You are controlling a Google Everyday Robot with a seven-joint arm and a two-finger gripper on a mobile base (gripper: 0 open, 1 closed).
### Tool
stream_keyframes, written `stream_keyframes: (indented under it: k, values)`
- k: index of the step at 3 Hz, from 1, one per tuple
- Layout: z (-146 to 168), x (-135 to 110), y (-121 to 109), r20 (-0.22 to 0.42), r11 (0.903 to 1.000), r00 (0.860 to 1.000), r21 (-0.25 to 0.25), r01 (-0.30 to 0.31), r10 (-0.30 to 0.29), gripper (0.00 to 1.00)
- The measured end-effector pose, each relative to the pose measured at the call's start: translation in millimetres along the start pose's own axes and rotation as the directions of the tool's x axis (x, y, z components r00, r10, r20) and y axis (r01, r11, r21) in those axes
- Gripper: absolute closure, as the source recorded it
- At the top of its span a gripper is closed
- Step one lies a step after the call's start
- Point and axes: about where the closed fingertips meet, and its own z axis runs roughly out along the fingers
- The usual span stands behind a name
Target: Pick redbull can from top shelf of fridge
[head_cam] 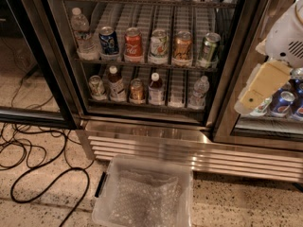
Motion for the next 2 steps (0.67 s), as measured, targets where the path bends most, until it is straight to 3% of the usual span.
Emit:
stream_keyframes:
  k: [1, 2]
  values:
    - [10.1, -2.0, -9.5, 0.031, 0.9965, 0.996, -0.016, -0.082, 0.082, 0.00]
    - [10.7, -2.2, -9.5, 0.031, 0.9962, 0.996, -0.017, -0.085, 0.086, 0.00]
